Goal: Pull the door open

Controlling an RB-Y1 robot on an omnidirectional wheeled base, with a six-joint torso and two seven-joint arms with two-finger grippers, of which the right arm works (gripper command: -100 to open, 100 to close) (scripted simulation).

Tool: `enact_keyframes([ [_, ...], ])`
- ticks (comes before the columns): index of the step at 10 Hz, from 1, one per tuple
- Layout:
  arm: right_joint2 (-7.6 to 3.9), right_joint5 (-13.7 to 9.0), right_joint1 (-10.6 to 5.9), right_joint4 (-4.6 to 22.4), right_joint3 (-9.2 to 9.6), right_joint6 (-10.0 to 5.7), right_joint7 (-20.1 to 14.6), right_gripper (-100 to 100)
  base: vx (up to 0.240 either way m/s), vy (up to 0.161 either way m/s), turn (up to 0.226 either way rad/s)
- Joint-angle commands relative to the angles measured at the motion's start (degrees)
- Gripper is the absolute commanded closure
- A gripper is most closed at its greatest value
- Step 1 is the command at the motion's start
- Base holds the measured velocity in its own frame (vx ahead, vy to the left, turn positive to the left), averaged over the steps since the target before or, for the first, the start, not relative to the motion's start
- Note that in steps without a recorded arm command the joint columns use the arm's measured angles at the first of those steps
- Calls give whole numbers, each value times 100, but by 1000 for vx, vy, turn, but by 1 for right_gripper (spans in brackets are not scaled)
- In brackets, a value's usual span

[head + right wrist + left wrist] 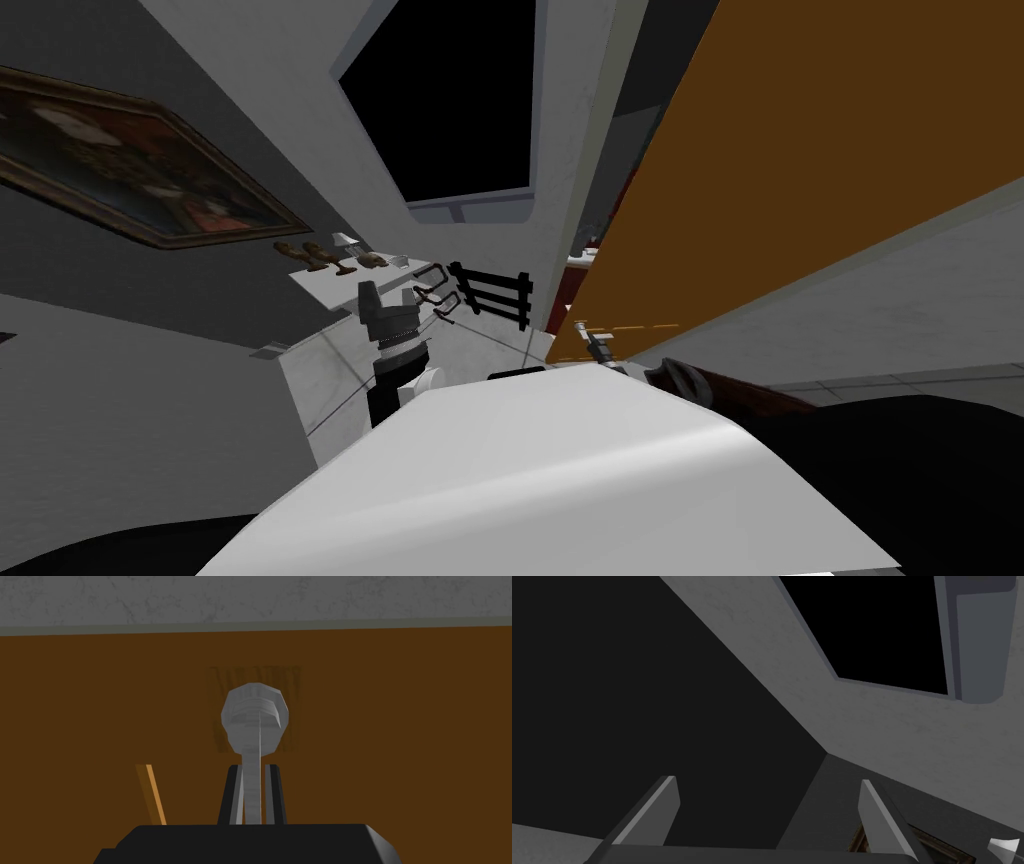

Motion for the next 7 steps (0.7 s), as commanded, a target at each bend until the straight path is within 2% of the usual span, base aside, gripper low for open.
enact_keyframes([
  [1, -44, -10, 53, 54, 63, -142, -53, 100, -211, -84, 255],
  [7, -215, -60, 262, 224, 287, -627, -219, 100, -228, -57, 173],
])
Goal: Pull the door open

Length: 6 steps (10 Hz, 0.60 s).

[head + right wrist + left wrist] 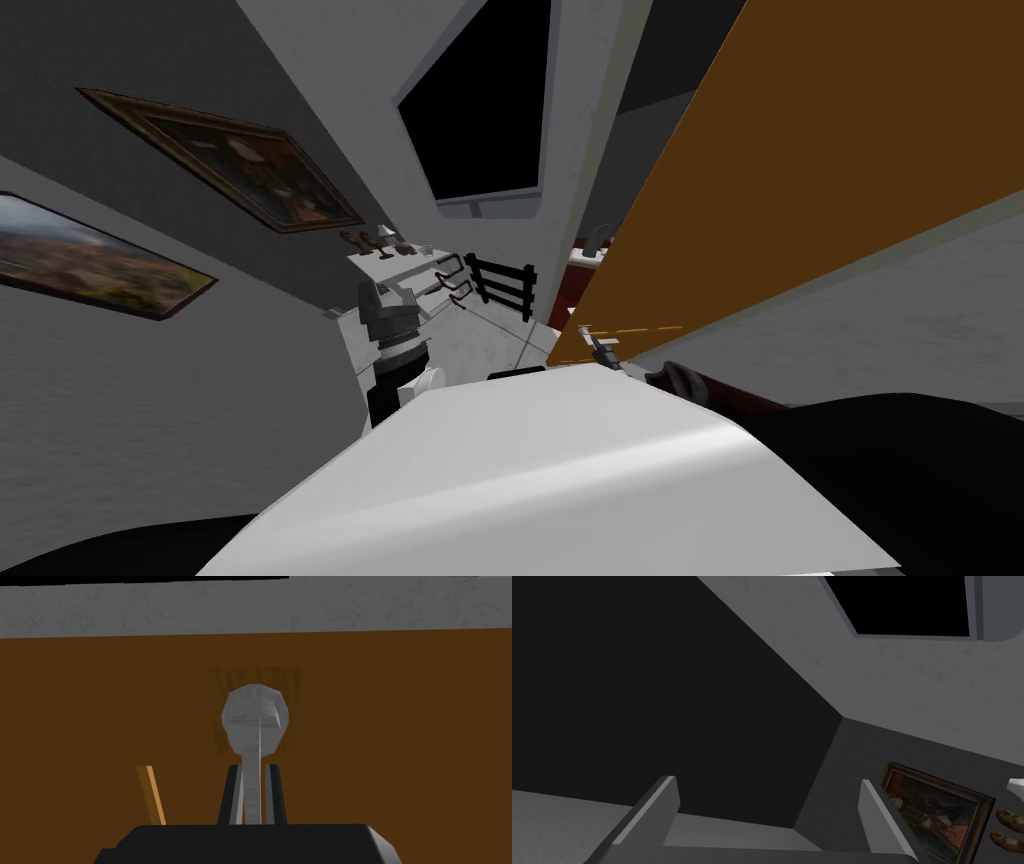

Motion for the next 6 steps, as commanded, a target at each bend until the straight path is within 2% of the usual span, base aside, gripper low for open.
enact_keyframes([
  [1, -50, -20, 49, 91, 46, -161, -55, 100, -252, -58, 166],
  [2, -18, -2, 5, 74, 43, -87, -37, 100, -106, -25, 36],
  [6, -62, -25, -3, 232, 191, -281, -114, 100, -188, -55, 153],
])
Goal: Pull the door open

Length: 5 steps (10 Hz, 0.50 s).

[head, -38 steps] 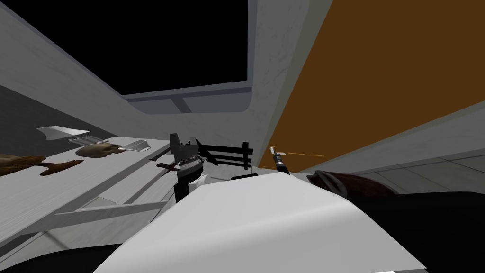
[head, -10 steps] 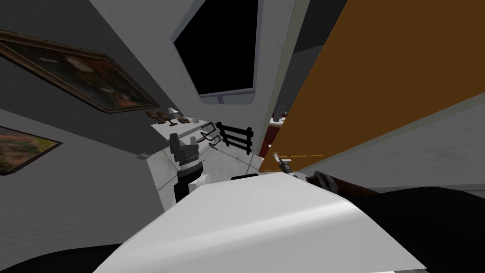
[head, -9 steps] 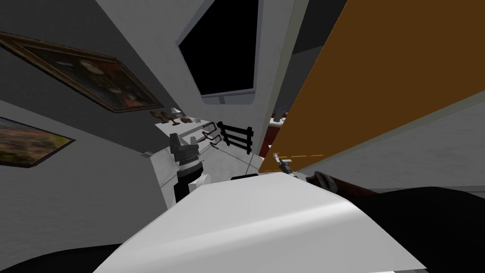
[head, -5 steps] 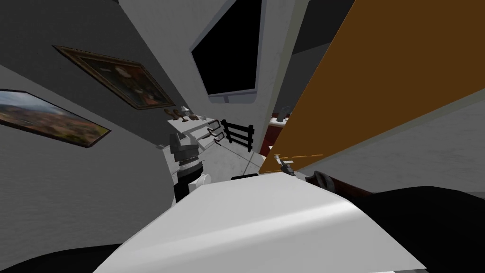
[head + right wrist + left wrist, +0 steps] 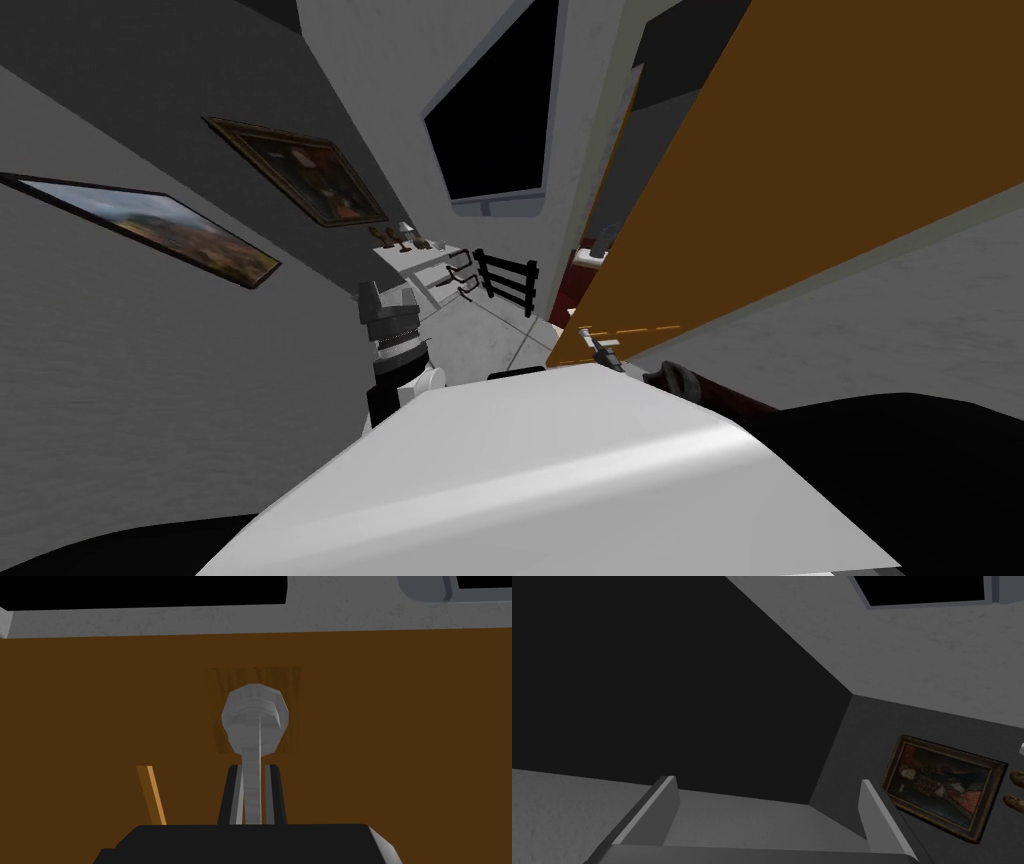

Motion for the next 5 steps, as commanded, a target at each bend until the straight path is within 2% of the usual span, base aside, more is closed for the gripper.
enact_keyframes([
  [1, -33, -15, 3, 76, 48, -87, -33, 100, -190, -59, 158],
  [5, -88, -47, -14, 214, 168, -264, -98, 100, -216, -54, 148],
])
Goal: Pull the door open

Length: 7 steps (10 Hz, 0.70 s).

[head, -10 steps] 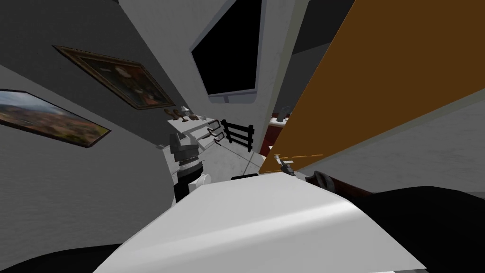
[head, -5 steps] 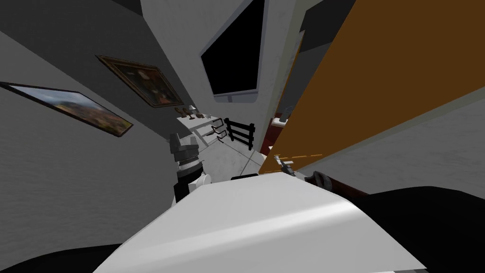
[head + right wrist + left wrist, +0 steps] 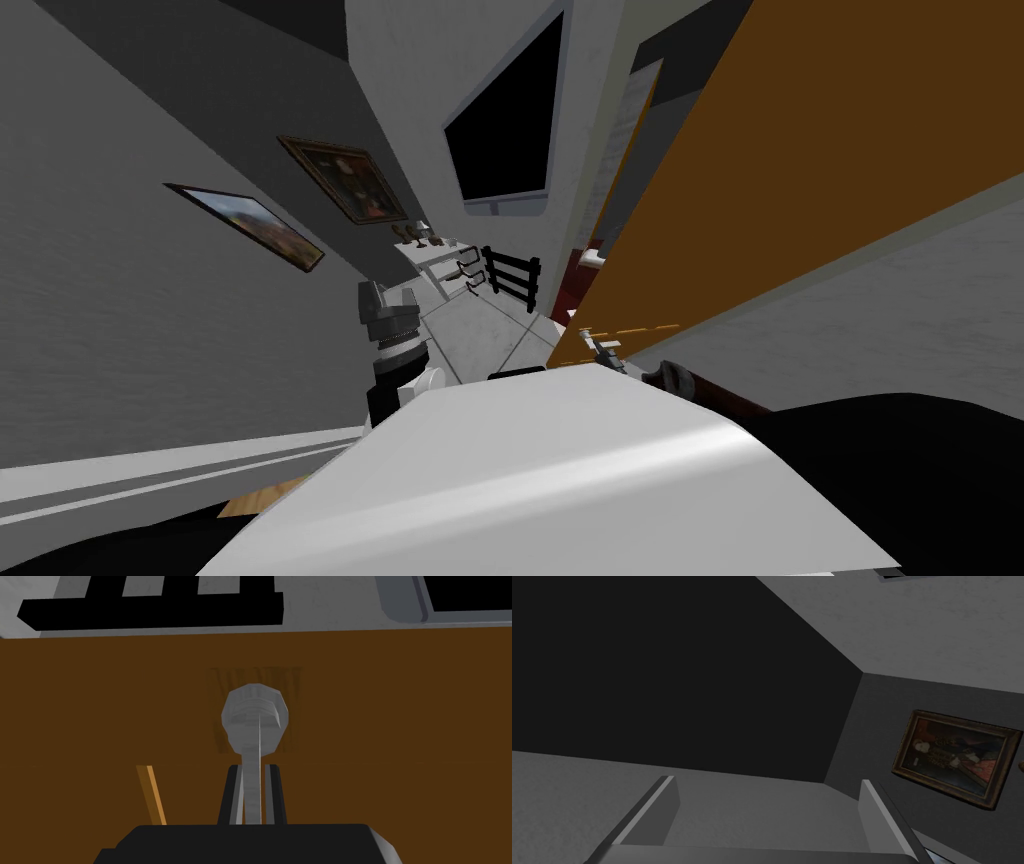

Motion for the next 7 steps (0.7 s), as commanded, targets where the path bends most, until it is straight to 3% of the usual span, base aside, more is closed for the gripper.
enact_keyframes([
  [1, -34, -24, -15, 82, 31, -97, -30, 100, -220, -57, 143],
  [4, -26, -26, -30, 128, 92, -124, -44, 100, -132, -17, 89],
  [7, -43, -55, -74, 221, 158, -196, -80, 100, -211, -63, 151],
])
